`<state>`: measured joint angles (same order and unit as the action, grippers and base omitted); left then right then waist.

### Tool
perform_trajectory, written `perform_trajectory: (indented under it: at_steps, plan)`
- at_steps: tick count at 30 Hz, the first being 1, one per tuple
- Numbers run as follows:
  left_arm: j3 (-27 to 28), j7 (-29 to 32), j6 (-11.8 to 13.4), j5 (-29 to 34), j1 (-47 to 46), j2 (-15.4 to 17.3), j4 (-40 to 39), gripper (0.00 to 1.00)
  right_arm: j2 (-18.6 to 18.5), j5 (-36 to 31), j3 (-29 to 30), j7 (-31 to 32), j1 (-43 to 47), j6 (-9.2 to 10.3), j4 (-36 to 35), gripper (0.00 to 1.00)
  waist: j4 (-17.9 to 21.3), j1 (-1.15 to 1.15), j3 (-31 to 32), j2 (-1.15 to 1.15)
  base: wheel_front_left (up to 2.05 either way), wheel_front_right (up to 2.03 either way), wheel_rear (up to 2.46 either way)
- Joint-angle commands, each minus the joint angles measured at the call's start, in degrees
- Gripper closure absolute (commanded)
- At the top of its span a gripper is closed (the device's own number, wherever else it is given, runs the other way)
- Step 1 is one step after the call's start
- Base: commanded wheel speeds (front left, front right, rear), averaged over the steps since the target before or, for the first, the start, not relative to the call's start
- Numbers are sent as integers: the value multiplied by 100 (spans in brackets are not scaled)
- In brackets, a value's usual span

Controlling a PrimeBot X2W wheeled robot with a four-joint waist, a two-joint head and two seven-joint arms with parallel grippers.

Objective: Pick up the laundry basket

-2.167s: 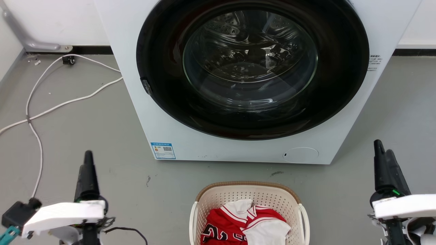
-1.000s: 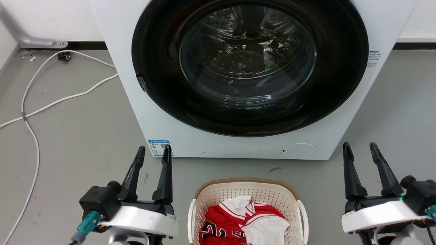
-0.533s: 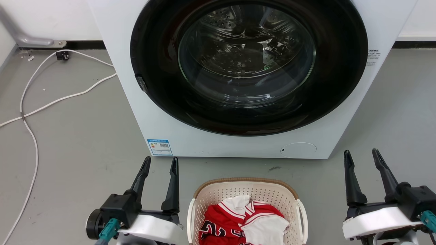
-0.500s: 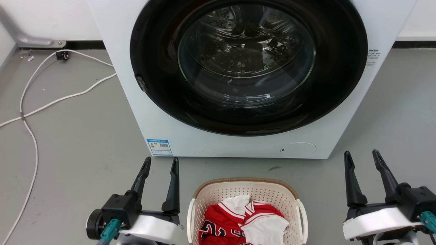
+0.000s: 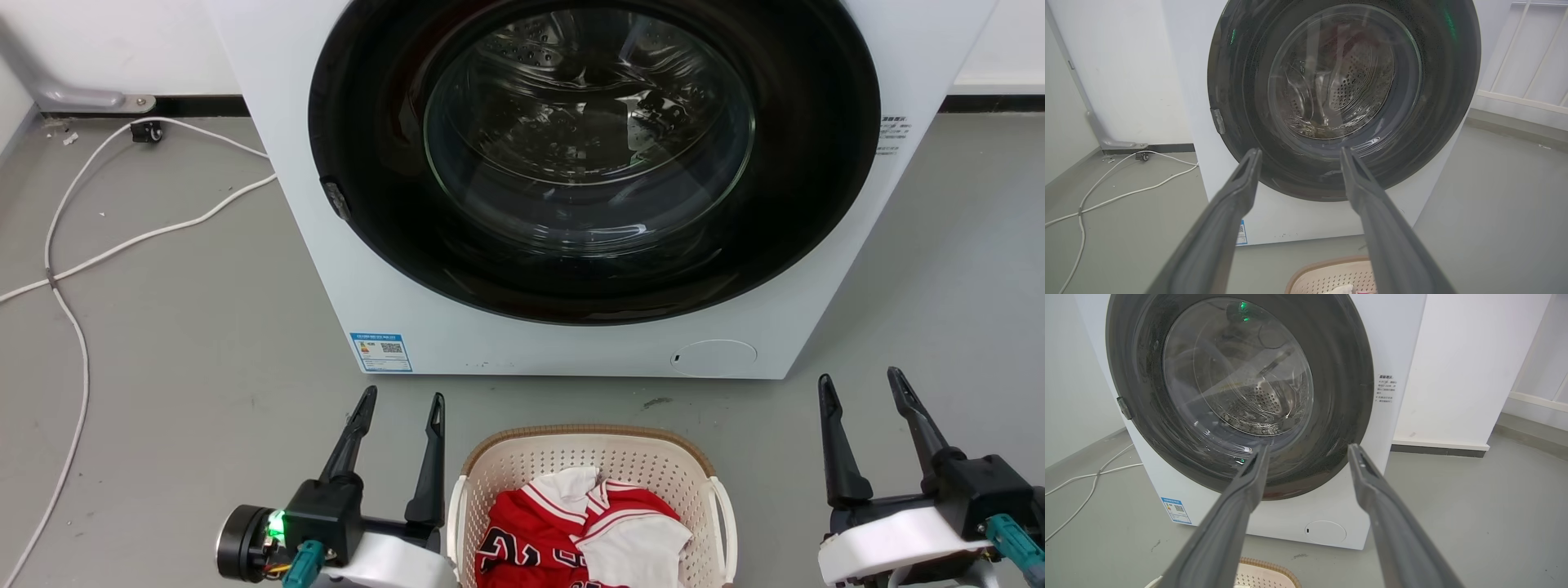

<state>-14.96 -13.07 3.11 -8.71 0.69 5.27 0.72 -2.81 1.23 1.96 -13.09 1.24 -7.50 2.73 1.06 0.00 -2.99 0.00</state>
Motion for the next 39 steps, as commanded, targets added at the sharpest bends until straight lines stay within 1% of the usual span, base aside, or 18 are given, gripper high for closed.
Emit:
perform_trajectory:
  at_steps: [1, 4, 7, 9, 11, 17, 27, 39]
  plan:
    - [-35, -62, 23, 152, 68, 15, 31, 0, -13, -24, -3, -68, 33, 2, -12, 0, -3, 0, 5, 0, 0, 0, 0]
    - [-42, -94, 19, 273, 74, -1, 44, 0, -13, -64, -7, -89, 53, 2, 20, 0, -3, 0, 4, 0, 0, 0, 0]
    - [-32, -129, 27, 375, 106, -21, 72, 0, -13, 83, 7, -127, 82, 2, 103, 0, -6, 0, 7, 0, 0, 0, 0]
    - [-15, -148, 21, 442, 113, -40, 83, 0, -12, 66, -41, -143, 95, 2, 171, 0, -5, 0, 8, 0, 0, 0, 0]
    - [0, -168, 12, 509, 133, -56, 99, 0, -13, 235, -40, -165, 112, 3, 261, 0, -1, 0, 8, 0, 0, 0, 0]
    - [29, -229, -51, 732, 160, -108, 137, 0, -12, 339, -83, -223, 89, 3, 383, 0, 11, 0, -9, 0, 0, 0, 0]
    - [147, -216, -201, 689, 153, -165, 237, 0, -11, 448, -48, -213, 9, 3, 461, 0, 14, 0, -47, 0, 0, 0, 0]
    - [198, -216, -282, 725, 142, -206, 301, 0, -11, 494, -48, -213, -30, 3, 502, 0, 21, 0, -69, 0, 0, 0, 0]
